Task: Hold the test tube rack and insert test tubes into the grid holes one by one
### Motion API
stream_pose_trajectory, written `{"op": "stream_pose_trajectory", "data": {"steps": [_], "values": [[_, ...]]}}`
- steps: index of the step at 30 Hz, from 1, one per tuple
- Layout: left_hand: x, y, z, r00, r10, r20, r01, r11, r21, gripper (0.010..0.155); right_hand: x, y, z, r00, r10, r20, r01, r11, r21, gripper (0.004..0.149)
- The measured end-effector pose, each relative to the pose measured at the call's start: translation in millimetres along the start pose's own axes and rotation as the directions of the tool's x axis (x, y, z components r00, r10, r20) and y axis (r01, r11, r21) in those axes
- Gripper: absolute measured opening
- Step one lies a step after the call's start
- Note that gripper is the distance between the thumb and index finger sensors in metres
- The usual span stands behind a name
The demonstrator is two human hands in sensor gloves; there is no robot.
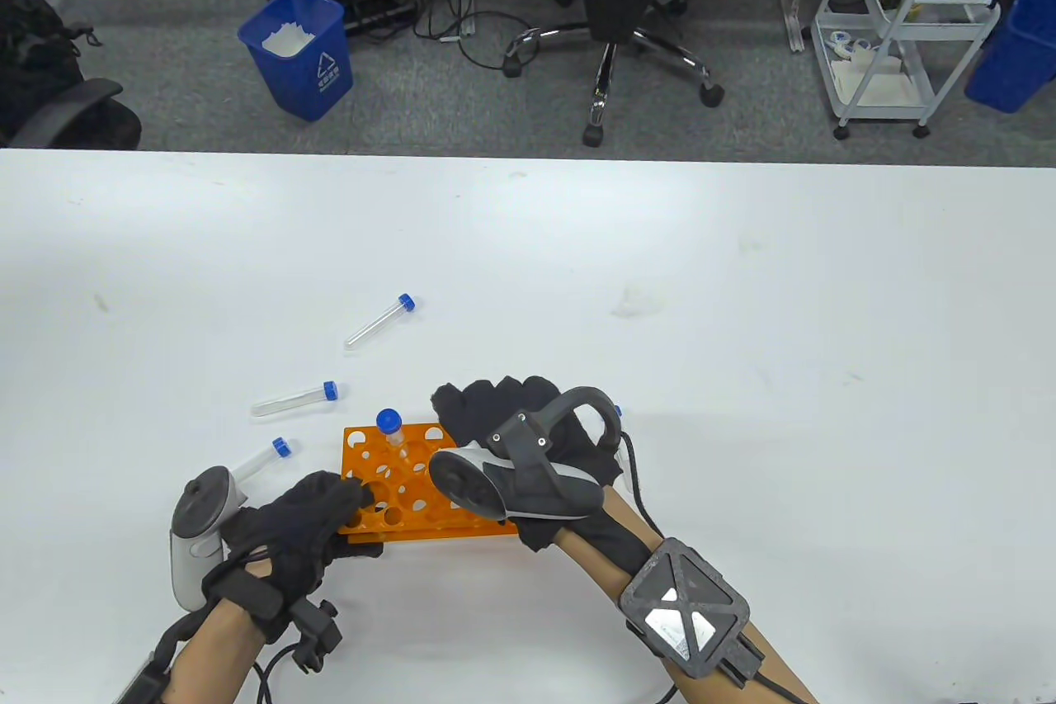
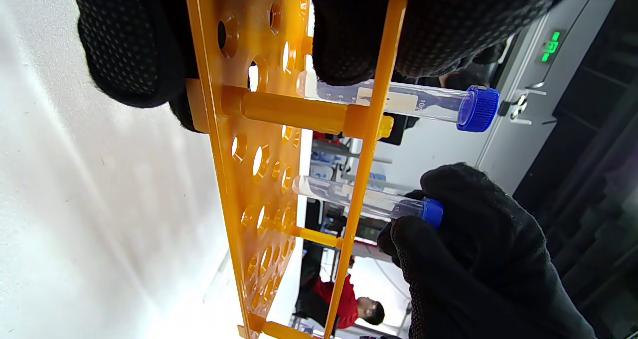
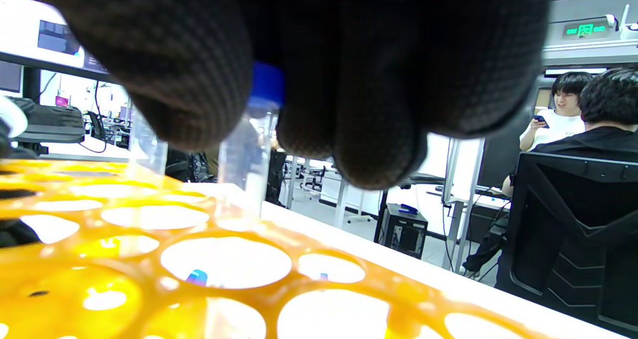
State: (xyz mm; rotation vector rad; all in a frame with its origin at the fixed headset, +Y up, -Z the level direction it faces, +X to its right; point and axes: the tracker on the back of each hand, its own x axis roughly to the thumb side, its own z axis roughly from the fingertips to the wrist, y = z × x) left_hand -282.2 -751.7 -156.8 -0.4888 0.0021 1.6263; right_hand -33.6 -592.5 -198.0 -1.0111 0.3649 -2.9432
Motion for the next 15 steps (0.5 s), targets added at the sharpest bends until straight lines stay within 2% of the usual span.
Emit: {"op": "stream_pose_trajectory", "data": {"steps": [15], "values": [[0.9, 0.0, 0.4, 1.000, -0.006, 0.007, 0.006, 1.000, -0.007, 0.039, -0.6, 0.4, -3.6, 0.999, -0.027, -0.023, 0.029, 0.998, 0.062, 0.055]]}}
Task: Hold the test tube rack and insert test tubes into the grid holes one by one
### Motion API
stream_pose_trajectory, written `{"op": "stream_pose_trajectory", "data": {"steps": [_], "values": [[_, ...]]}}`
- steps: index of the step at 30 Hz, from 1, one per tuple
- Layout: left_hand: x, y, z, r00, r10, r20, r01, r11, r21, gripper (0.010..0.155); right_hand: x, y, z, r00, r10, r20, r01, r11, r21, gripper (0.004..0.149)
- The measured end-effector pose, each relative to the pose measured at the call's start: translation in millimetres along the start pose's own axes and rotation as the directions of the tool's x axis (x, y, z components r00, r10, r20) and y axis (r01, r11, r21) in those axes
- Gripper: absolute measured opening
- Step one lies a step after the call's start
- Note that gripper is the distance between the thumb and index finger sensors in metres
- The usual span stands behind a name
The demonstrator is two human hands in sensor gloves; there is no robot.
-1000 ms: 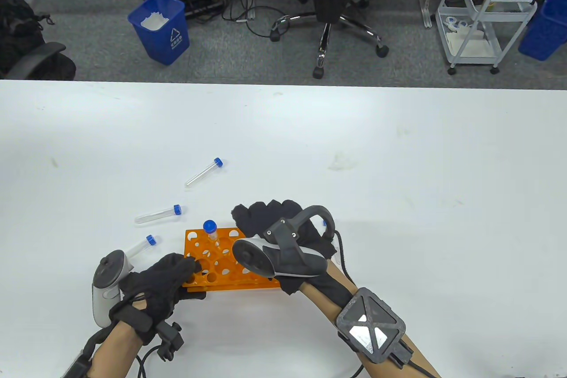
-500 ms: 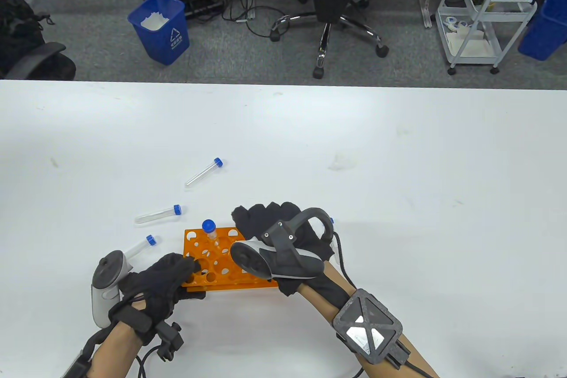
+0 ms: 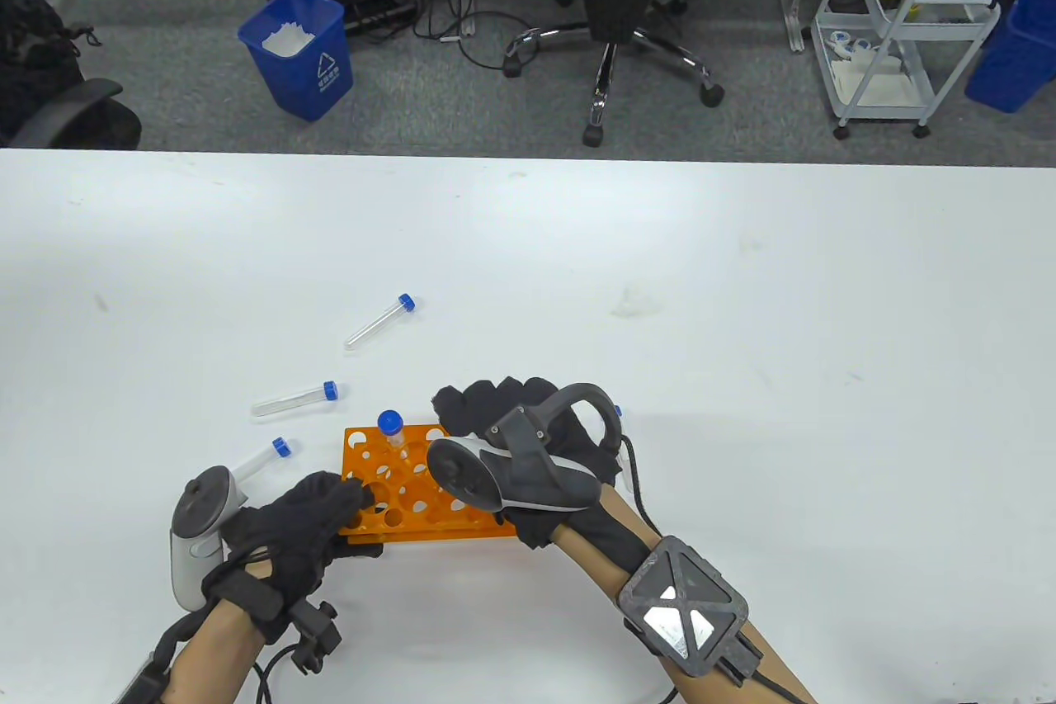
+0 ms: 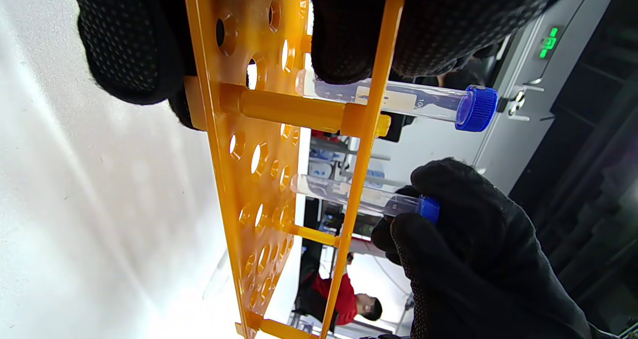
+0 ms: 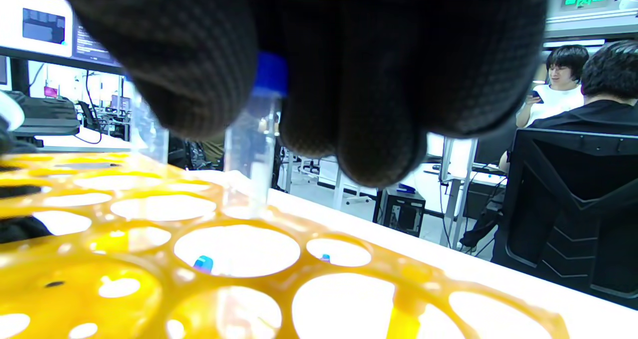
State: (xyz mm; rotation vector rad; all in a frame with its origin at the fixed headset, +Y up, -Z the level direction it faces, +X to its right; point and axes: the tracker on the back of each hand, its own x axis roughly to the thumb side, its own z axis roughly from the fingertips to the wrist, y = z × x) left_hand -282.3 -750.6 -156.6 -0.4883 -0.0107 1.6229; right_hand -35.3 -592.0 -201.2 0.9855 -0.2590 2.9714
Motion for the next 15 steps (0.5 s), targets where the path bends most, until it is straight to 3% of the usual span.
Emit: {"op": "stream_pose_trajectory", "data": {"steps": [15], "values": [[0.5, 0.3, -0.5, 1.000, 0.008, -0.008, -0.007, 1.000, 0.003, 0.039, -5.5, -5.4, 1.0, 0.999, -0.028, -0.032, 0.029, 1.000, 0.010, 0.067]]}}
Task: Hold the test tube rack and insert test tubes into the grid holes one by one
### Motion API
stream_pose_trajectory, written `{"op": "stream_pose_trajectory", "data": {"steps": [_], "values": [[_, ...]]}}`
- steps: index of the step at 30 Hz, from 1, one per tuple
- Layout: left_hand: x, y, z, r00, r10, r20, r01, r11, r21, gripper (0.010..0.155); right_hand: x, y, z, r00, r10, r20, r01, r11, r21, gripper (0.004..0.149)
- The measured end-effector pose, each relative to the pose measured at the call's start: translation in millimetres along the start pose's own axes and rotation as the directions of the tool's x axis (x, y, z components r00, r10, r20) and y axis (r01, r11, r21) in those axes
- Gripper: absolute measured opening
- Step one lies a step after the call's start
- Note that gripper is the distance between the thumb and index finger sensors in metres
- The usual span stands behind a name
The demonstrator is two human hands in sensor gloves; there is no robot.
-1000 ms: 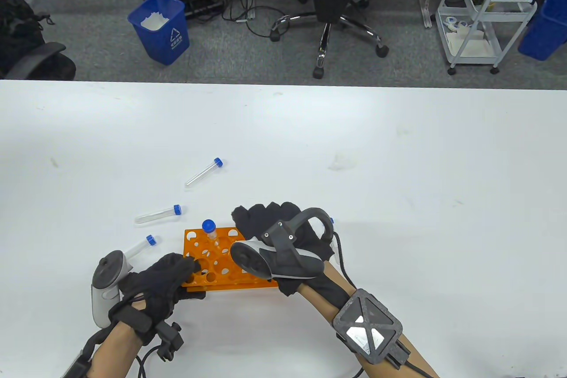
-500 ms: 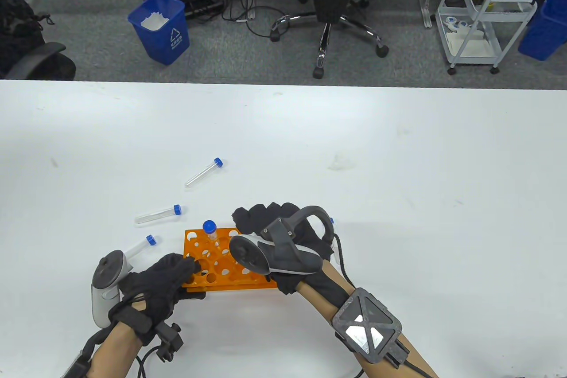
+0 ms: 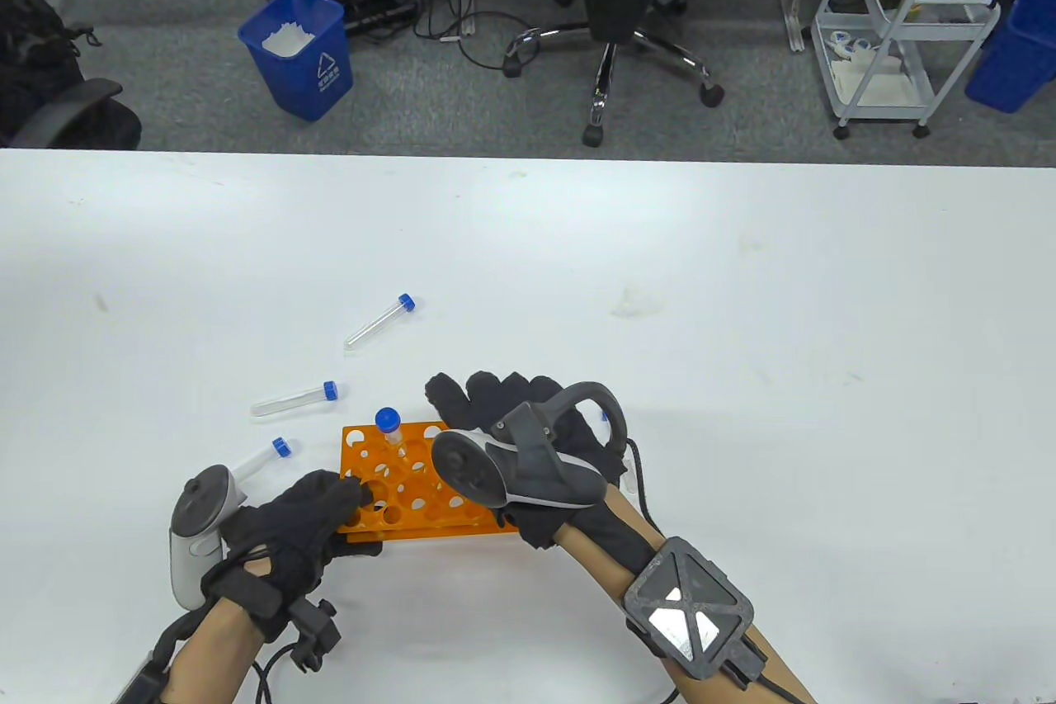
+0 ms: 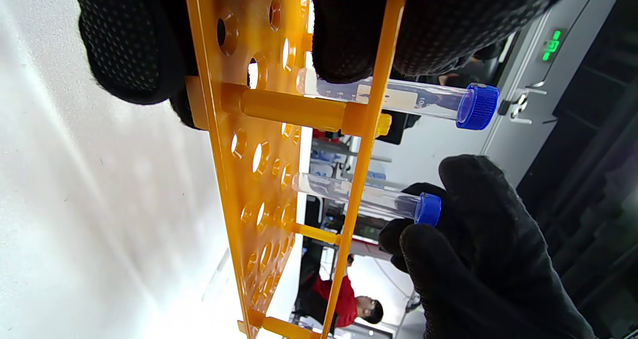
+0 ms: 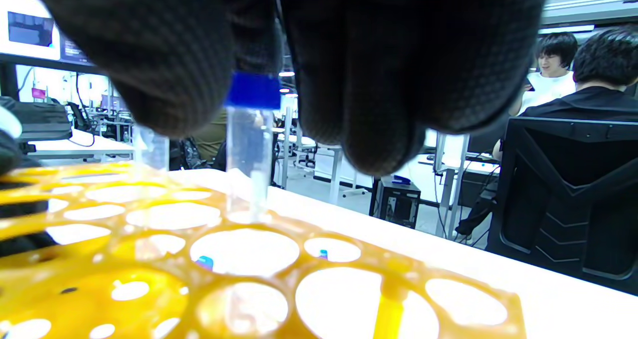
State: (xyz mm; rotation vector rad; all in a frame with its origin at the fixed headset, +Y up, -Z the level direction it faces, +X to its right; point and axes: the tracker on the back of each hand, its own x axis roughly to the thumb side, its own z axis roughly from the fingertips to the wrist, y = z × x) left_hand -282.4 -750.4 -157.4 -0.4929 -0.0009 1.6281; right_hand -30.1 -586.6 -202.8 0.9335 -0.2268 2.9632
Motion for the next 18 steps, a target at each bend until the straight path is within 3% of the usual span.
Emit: {"op": "stream_pose_trajectory", "data": {"steps": [4, 7, 11, 18], "values": [[0.2, 0.2, 0.0, 1.000, -0.003, -0.002, 0.003, 1.000, 0.004, 0.039, -9.7, -11.2, 3.9, 0.998, -0.033, -0.050, 0.030, 0.998, -0.057, 0.063], [0.1, 0.3, 0.2, 1.000, -0.002, -0.006, 0.002, 1.000, 0.003, 0.039, -24.7, -22.2, 8.1, 0.988, -0.056, -0.146, 0.032, 0.986, -0.164, 0.058], [0.3, 0.6, 0.1, 1.000, -0.003, -0.006, 0.003, 1.000, 0.005, 0.039, -52.9, -27.8, 11.9, 0.958, -0.089, -0.274, 0.030, 0.977, -0.212, 0.056], [0.6, 0.7, 0.1, 1.000, 0.002, -0.005, -0.002, 1.000, 0.006, 0.039, -103.5, 0.0, 16.0, 0.881, -0.138, -0.453, 0.081, 0.986, -0.143, 0.054]]}}
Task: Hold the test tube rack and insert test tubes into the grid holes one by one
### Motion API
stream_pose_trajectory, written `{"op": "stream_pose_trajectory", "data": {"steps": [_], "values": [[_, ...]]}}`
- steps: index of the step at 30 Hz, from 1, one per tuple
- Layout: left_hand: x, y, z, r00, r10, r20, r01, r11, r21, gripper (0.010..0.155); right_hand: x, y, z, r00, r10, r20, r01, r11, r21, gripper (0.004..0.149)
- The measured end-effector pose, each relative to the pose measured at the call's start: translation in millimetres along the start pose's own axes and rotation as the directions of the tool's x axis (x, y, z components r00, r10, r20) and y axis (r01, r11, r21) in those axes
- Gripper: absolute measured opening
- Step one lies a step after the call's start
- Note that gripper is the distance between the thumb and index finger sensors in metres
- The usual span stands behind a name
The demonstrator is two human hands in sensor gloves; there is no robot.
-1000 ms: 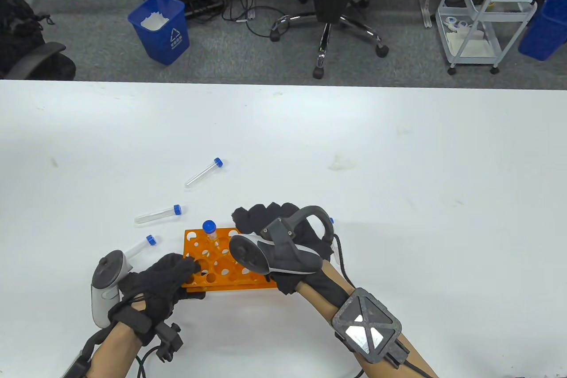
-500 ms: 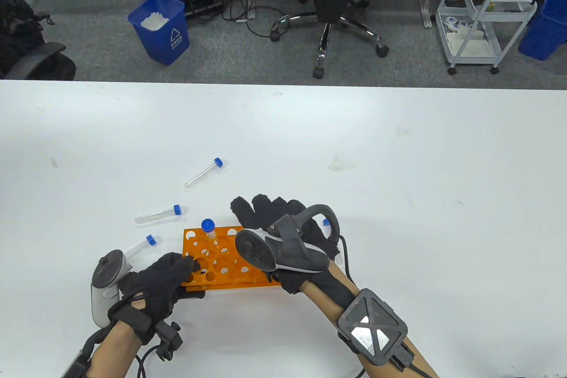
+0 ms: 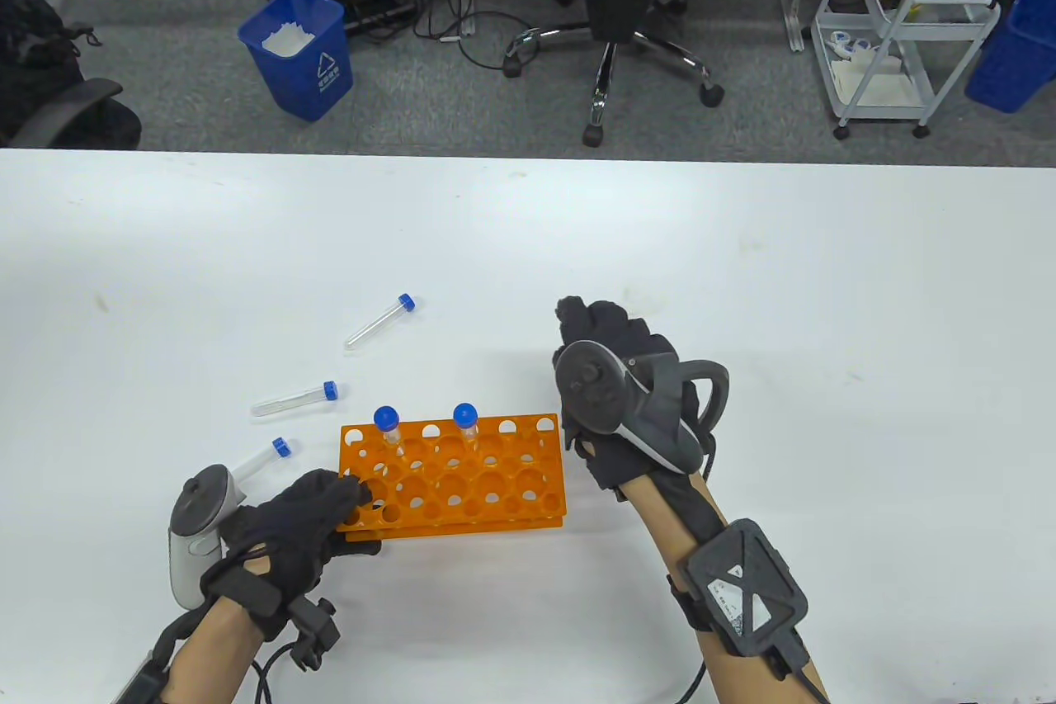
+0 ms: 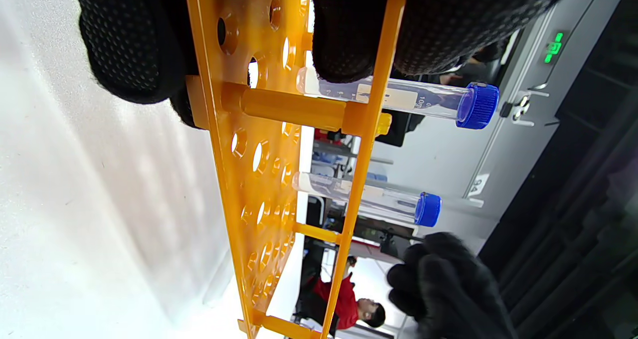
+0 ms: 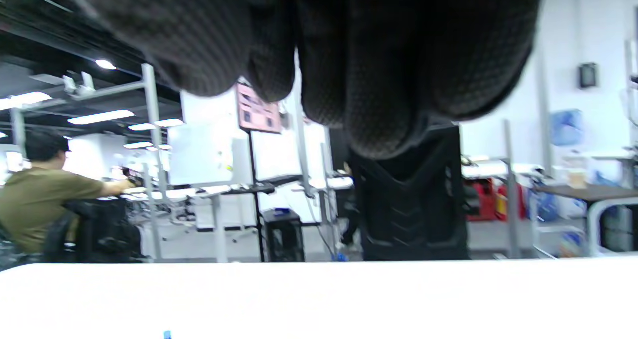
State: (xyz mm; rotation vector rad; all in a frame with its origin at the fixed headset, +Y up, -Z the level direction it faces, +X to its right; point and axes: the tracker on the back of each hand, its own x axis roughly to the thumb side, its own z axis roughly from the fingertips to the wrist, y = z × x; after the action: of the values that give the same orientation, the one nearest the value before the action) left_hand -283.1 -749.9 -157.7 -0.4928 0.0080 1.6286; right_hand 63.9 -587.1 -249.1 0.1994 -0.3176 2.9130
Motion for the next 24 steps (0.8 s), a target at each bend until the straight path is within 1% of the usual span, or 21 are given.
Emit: {"op": "stream_pose_trajectory", "data": {"steps": [4, 6, 7, 8, 10, 13, 17, 24], "values": [[0.1, 0.4, 0.2, 1.000, -0.001, -0.001, 0.001, 1.000, 0.002, 0.039, -26.7, 32.3, -5.1, 0.995, -0.002, -0.097, 0.011, 0.996, 0.092, 0.052], [0.4, 0.8, 0.1, 1.000, 0.000, -0.001, 0.000, 1.000, 0.003, 0.039, -37.1, 54.3, -4.5, 0.992, 0.019, -0.125, -0.001, 0.990, 0.143, 0.052], [0.4, 0.8, 0.2, 1.000, 0.000, -0.001, 0.000, 1.000, 0.004, 0.039, -39.5, 62.3, -3.7, 0.991, 0.034, -0.129, -0.012, 0.986, 0.166, 0.052], [0.4, 1.0, 0.1, 1.000, 0.001, -0.001, -0.001, 1.000, 0.005, 0.039, -42.2, 76.0, -1.5, 0.989, 0.069, -0.131, -0.040, 0.976, 0.212, 0.052], [0.5, 1.0, 0.1, 1.000, 0.001, -0.003, -0.001, 1.000, 0.005, 0.039, -45.2, 94.5, 2.5, 0.985, 0.124, -0.121, -0.085, 0.953, 0.291, 0.056], [0.5, 1.2, 0.3, 1.000, 0.001, -0.006, -0.001, 1.000, 0.007, 0.039, -48.8, 117.4, 8.4, 0.982, 0.144, -0.119, -0.094, 0.933, 0.348, 0.060], [0.8, 1.5, 0.3, 1.000, 0.000, -0.007, 0.000, 1.000, 0.009, 0.039, -50.5, 133.6, 12.4, 0.980, 0.160, -0.123, -0.104, 0.923, 0.370, 0.064], [1.2, 2.0, 0.3, 1.000, 0.000, -0.007, 0.000, 1.000, 0.010, 0.039, -50.7, 143.3, 13.4, 0.975, 0.187, -0.122, -0.130, 0.920, 0.369, 0.065]]}}
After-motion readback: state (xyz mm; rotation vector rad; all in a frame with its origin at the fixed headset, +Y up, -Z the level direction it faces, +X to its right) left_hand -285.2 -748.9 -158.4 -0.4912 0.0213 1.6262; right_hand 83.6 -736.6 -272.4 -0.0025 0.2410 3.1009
